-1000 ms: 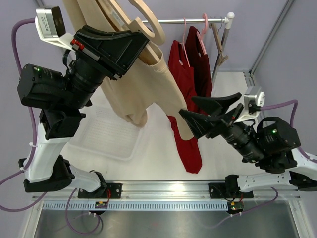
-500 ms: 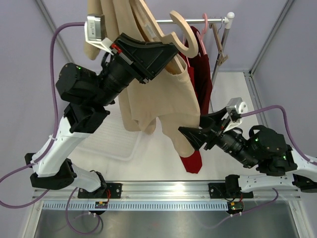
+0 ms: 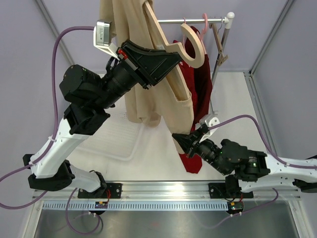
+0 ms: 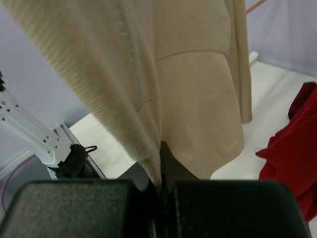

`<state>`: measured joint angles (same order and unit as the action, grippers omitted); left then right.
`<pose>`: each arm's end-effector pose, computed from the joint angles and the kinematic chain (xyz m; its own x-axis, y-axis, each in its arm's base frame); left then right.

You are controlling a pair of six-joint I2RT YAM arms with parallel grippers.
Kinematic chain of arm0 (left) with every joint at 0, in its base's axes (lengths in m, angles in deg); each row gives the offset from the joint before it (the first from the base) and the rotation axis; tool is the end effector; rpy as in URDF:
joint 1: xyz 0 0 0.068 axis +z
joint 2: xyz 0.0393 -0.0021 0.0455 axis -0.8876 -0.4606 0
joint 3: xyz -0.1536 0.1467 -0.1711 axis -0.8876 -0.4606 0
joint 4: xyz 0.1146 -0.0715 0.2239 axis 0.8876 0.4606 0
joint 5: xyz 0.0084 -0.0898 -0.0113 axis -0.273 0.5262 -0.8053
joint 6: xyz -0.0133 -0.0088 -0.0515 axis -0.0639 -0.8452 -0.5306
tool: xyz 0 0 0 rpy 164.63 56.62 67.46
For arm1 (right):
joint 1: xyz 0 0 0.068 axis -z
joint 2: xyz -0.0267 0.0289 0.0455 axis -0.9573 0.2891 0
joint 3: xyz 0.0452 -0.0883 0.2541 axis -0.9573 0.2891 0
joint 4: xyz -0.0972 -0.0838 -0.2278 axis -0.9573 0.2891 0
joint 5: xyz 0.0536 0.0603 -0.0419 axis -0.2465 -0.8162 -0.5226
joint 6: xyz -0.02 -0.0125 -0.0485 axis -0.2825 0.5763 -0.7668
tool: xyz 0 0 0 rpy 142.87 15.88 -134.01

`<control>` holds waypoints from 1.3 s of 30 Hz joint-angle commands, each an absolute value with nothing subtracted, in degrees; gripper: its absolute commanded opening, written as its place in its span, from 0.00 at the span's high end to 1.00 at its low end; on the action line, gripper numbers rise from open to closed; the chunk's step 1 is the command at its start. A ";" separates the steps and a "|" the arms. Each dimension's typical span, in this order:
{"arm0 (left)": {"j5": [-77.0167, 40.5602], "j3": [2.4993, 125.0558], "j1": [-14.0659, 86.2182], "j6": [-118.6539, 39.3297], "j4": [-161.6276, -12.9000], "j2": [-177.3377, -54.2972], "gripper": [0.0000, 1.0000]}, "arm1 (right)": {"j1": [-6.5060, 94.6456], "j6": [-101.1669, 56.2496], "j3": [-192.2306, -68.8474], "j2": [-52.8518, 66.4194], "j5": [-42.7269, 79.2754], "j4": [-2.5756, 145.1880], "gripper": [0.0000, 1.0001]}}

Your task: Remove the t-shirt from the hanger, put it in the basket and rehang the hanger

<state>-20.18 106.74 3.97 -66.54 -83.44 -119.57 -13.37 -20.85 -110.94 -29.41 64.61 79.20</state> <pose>0.1133 -0.1931 0.6268 -0.3275 -0.6501 -0.6857 0.8837 0.0460 -0.4657 0.0320 0.1617 0.4108 -0.1059 0.1438 -0.9839 -0.7341 0.6561 0.1749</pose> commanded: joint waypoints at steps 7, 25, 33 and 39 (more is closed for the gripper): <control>-21.15 105.77 3.86 -61.82 -92.37 -110.10 1.00 | -13.29 -8.53 -98.50 -31.94 71.79 80.82 1.00; -9.97 107.90 3.25 -71.94 -90.26 -114.16 1.00 | -13.02 -13.88 -102.88 -24.10 74.87 71.42 0.93; -8.65 100.34 3.16 -69.40 -89.38 -111.43 1.00 | -13.11 -12.67 -112.55 -31.14 62.15 84.40 0.20; -12.33 97.35 3.25 -64.04 -86.04 -109.50 1.00 | -13.29 -12.75 -121.69 -35.79 53.44 94.18 0.15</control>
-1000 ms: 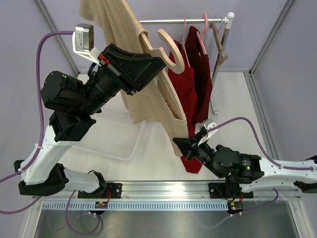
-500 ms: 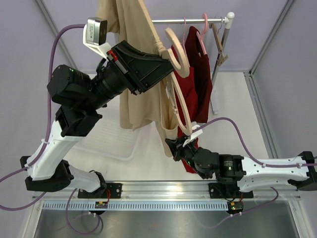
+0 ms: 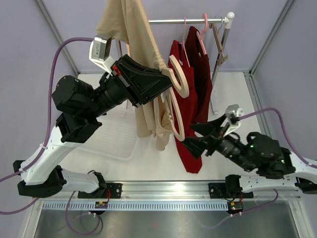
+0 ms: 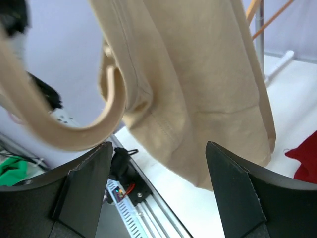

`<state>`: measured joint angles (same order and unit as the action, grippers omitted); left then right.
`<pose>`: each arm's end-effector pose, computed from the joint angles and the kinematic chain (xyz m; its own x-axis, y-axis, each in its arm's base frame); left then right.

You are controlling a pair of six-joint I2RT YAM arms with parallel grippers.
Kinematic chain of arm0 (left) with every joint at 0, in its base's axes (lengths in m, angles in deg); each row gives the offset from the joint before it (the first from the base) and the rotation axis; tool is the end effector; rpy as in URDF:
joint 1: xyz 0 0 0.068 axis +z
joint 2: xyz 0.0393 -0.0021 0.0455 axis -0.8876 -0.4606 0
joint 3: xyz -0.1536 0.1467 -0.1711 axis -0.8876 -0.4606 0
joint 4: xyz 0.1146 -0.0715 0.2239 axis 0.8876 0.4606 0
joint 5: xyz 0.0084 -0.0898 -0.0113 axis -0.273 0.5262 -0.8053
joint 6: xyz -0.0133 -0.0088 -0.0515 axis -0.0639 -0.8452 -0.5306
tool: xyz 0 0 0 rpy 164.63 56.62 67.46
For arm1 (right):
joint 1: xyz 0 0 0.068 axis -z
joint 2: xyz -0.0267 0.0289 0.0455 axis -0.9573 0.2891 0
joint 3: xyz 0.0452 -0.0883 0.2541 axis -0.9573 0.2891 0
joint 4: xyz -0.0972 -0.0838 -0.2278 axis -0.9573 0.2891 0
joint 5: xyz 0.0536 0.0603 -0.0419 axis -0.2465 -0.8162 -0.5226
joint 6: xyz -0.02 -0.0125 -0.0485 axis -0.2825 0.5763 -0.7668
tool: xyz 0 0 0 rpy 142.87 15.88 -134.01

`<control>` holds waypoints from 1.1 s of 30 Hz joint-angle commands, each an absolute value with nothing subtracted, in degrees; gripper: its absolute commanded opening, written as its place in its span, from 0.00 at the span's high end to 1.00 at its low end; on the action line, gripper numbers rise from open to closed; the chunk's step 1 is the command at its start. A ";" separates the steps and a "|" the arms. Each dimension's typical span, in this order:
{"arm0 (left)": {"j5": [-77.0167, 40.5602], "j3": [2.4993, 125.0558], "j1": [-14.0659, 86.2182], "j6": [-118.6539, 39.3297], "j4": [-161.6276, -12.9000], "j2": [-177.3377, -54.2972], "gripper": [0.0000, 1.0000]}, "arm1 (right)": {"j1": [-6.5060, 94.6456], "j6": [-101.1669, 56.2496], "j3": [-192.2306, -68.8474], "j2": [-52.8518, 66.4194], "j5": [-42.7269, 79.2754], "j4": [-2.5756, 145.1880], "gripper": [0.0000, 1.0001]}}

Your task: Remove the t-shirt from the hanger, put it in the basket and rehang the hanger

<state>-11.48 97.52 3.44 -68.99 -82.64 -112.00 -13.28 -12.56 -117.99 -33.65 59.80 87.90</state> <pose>0.0934 -0.1741 0.6087 -0.4125 -0.5427 -0.7316 0.8889 -0.0644 -0.4535 0.0276 0.1248 0.4439 -0.2231 0.2614 -0.9391 -0.7626 0.5533 0.3352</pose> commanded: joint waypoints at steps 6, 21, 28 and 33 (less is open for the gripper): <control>-17.35 93.74 3.16 -61.74 -86.04 -109.40 1.00 | -13.20 -18.80 -128.28 -37.04 58.23 94.53 0.13; -23.85 94.62 3.16 -61.83 -85.95 -113.45 1.00 | -13.20 -33.14 -145.07 -16.65 74.78 101.82 0.36; -23.50 94.70 3.16 -61.74 -86.04 -114.24 1.00 | -13.20 -36.04 -143.24 -16.64 80.23 99.19 0.55; -23.41 94.18 3.16 -61.92 -86.04 -113.98 1.00 | -13.20 -37.71 -142.27 -16.91 79.97 96.55 0.76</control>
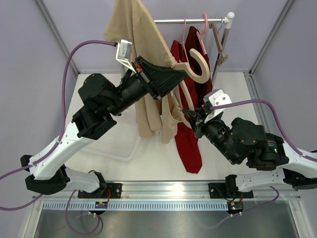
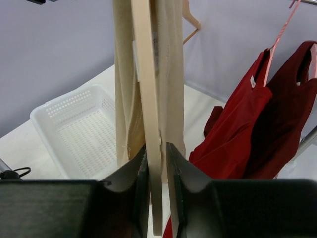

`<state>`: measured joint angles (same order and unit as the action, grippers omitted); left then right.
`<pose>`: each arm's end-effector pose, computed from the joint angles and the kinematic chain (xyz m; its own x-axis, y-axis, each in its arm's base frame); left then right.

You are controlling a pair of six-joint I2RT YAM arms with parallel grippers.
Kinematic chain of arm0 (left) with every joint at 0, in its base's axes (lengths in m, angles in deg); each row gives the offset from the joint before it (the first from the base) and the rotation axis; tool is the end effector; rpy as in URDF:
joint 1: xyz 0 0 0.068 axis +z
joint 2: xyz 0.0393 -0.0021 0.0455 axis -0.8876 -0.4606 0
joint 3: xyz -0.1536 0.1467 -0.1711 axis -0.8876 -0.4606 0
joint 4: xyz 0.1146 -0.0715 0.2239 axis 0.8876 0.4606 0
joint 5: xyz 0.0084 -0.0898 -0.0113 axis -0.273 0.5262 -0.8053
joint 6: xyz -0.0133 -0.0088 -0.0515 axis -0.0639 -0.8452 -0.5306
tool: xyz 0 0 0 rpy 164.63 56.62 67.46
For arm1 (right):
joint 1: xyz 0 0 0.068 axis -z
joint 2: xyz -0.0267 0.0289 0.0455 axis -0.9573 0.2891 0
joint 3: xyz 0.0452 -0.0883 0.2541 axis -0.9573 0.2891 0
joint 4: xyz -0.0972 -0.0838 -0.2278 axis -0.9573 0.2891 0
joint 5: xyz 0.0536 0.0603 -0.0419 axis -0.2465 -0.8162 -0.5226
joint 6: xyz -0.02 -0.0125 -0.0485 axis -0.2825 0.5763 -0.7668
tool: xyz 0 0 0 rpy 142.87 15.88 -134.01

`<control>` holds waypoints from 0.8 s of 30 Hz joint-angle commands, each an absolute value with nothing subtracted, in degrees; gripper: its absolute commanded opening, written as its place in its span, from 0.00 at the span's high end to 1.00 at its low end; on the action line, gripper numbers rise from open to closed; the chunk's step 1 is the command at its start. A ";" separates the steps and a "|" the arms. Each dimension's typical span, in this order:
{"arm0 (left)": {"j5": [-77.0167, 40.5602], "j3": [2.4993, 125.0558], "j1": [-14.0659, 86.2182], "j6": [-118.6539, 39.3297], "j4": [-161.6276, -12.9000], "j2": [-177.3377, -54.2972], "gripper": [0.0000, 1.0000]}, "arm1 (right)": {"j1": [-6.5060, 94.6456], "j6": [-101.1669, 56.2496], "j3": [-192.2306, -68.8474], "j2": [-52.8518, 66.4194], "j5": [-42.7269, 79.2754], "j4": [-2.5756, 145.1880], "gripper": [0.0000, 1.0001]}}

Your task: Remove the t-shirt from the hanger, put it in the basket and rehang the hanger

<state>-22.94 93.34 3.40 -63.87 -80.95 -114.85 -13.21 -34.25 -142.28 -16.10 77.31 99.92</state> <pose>0.1212 -0.2074 0.5764 -0.3553 -0.5437 -0.7604 0.8364 0.1784 -0.5183 0.0379 0.1596 0.5097 0.0497 -0.0717 -0.9962 -0.5716 0.8159 -0.0873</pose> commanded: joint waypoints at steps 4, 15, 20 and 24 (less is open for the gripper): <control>-23.33 93.30 3.16 -61.57 -85.95 -113.28 1.00 | -13.29 -38.15 -142.18 -16.90 80.76 95.59 1.00; -13.32 97.17 3.16 -55.51 -71.72 -112.05 0.11 | -13.20 -42.02 -140.94 -22.71 79.18 82.40 1.00; -16.01 88.83 3.16 -51.91 -70.66 -105.11 0.01 | -13.20 -41.05 -144.64 -22.35 76.46 84.77 1.00; -23.39 82.50 3.16 -46.48 -70.57 -97.65 0.01 | -13.20 -36.84 -146.13 -24.19 71.81 88.81 1.00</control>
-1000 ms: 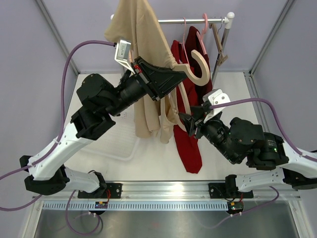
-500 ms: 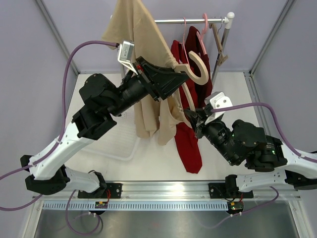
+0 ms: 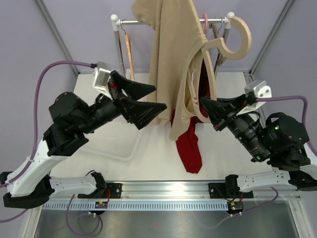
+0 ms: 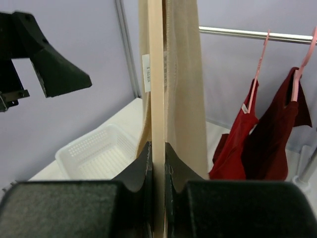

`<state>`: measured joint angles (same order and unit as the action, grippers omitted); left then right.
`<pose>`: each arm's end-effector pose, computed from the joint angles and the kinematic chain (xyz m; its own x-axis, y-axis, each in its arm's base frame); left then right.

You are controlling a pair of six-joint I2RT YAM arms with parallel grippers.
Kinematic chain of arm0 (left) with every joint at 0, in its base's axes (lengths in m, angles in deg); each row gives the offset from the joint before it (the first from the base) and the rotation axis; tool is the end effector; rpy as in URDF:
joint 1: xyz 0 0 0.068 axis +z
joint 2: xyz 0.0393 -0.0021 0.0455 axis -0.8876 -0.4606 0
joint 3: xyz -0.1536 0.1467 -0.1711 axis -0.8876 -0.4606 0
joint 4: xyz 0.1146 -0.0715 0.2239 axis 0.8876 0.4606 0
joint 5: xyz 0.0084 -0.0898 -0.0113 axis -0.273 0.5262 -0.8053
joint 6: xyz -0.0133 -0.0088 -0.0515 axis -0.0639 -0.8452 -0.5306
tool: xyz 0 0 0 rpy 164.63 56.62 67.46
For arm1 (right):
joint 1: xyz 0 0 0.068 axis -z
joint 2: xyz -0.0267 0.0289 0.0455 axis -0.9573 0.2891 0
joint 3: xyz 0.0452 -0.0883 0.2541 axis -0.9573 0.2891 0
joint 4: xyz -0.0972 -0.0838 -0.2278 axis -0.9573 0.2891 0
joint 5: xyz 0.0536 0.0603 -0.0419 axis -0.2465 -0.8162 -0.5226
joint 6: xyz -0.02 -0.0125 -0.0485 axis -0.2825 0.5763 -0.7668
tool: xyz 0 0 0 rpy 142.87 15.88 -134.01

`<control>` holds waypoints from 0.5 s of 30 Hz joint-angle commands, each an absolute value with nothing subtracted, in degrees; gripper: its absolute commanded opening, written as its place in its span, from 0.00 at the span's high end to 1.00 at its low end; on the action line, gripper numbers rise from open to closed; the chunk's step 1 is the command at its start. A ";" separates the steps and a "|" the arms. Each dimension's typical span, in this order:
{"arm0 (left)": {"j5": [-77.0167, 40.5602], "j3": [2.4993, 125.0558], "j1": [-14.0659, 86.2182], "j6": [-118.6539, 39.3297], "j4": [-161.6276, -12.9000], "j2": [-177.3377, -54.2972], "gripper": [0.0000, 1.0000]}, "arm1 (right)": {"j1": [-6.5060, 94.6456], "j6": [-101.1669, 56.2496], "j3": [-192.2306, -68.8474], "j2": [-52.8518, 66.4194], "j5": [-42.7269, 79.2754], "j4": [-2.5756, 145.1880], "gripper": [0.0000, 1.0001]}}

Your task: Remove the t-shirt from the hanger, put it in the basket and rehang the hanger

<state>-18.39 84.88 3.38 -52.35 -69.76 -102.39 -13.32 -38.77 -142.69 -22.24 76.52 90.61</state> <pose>0.0876 -0.1565 0.5549 -0.2502 -0.3751 -0.8926 0.8961 0.2595 -0.3602 0.0344 0.1125 0.5398 0.1134 0.1396 -0.9837 -0.5775 0.8149 0.0491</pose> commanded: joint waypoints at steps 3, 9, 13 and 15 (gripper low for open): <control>-36.13 78.19 3.16 -39.00 -70.39 -95.26 0.01 | -13.20 -33.33 -146.66 -26.22 67.33 91.18 1.00; -39.85 82.74 3.16 -26.07 -69.96 -103.41 0.01 | -13.20 -29.63 -149.30 -26.92 60.47 95.93 1.00; -40.82 89.33 3.69 -22.02 -69.69 -109.31 0.01 | -13.20 -26.38 -149.39 -28.94 56.24 97.08 1.00; -34.86 91.35 4.30 -22.45 -69.69 -111.68 0.01 | -13.20 -25.76 -149.21 -29.73 55.36 97.34 1.00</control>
